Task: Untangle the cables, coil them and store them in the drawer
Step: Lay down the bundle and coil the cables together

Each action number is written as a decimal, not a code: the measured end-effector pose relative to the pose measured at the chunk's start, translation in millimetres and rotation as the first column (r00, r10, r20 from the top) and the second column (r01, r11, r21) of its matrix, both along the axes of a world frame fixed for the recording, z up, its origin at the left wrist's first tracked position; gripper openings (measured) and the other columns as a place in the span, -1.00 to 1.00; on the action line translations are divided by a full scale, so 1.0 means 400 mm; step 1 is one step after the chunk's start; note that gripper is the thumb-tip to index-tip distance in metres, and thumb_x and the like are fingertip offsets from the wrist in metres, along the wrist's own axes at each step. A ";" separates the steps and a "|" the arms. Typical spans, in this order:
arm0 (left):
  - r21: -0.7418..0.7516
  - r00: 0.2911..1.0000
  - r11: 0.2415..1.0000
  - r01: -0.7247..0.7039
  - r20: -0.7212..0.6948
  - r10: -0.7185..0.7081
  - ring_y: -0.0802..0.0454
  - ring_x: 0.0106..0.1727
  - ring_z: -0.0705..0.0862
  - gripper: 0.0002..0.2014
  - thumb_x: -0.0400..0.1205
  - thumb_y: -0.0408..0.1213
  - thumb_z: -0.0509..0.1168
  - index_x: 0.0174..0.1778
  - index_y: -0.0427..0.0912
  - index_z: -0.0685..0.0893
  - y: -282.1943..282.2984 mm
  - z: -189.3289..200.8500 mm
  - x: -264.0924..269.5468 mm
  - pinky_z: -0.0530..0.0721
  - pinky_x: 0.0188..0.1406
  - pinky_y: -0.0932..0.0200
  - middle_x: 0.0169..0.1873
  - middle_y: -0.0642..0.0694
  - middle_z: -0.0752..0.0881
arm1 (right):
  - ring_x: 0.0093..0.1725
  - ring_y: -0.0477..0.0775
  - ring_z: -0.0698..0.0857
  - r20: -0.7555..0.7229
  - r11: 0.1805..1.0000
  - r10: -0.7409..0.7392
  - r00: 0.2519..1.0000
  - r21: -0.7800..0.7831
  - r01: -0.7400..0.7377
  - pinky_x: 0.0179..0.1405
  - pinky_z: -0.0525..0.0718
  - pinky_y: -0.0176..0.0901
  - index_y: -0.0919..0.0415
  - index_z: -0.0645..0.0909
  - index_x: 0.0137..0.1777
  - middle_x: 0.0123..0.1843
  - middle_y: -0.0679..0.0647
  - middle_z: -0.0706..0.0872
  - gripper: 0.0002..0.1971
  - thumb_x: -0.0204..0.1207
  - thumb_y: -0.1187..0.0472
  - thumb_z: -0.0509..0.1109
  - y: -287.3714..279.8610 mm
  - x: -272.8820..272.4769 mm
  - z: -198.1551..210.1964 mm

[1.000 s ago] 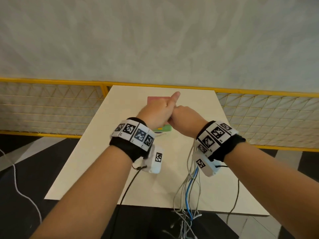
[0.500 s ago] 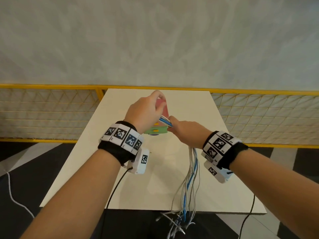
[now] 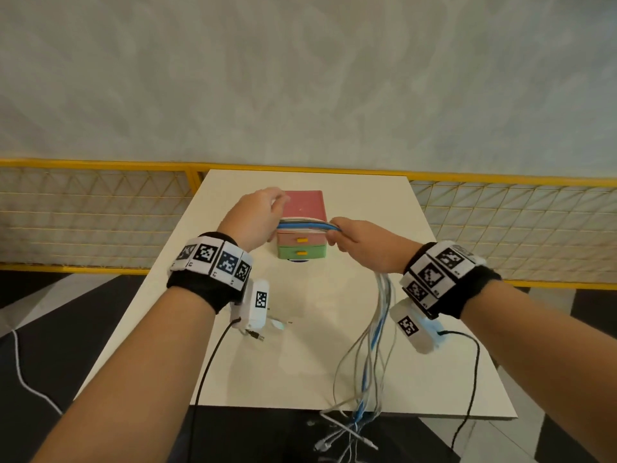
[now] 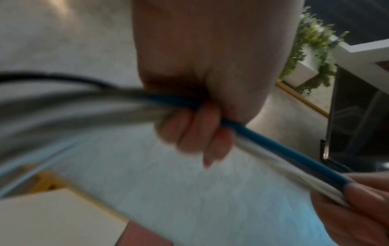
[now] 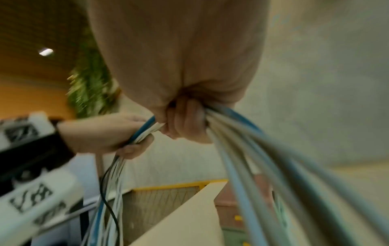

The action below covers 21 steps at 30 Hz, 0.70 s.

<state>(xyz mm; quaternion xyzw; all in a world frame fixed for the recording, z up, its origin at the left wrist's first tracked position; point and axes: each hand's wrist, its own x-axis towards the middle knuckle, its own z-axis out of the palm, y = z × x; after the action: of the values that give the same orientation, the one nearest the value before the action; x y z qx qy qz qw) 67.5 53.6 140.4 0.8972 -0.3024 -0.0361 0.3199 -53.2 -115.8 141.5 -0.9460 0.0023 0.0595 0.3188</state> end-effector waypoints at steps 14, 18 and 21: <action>-0.095 0.967 0.963 0.254 0.017 -0.253 -0.06 -0.11 0.73 -0.39 0.70 0.26 -0.16 0.10 -0.12 0.64 -0.087 0.037 -0.076 0.67 0.06 -0.12 -0.20 -0.12 0.77 | -0.48 -0.37 0.57 0.185 0.992 0.112 0.976 0.038 -0.121 -0.46 0.46 -0.55 0.15 0.62 -0.23 -0.39 -0.14 0.59 -0.86 0.51 0.37 0.39 0.015 0.058 0.098; -0.018 0.956 0.956 0.293 0.009 -0.293 -0.01 -0.06 0.71 -0.25 0.50 0.53 -0.09 0.11 -0.05 0.62 -0.082 0.038 -0.063 0.67 0.03 -0.10 -0.10 -0.03 0.76 | -0.50 -0.34 0.57 0.144 0.988 0.148 0.978 0.018 -0.153 -0.47 0.49 -0.52 0.18 0.66 -0.16 -0.38 -0.10 0.62 -0.93 0.47 0.35 0.43 -0.004 0.065 0.110; -0.014 0.944 0.946 0.324 -0.052 -0.325 0.02 0.05 0.70 -0.28 0.42 0.46 0.10 0.22 -0.06 0.59 -0.075 0.051 -0.062 0.66 0.13 -0.07 0.00 0.00 0.75 | -0.41 -0.38 0.62 0.114 0.973 0.225 0.968 0.024 -0.229 -0.38 0.54 -0.53 0.11 0.61 -0.07 -0.30 -0.16 0.64 -0.86 0.48 0.35 0.45 -0.009 0.063 0.123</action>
<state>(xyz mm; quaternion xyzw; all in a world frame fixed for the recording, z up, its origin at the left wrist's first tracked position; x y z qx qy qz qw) 42.9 23.6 160.7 0.8331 -0.4373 -0.1115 0.3197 -28.2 -119.5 190.9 -0.9359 -0.1246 0.0433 0.3268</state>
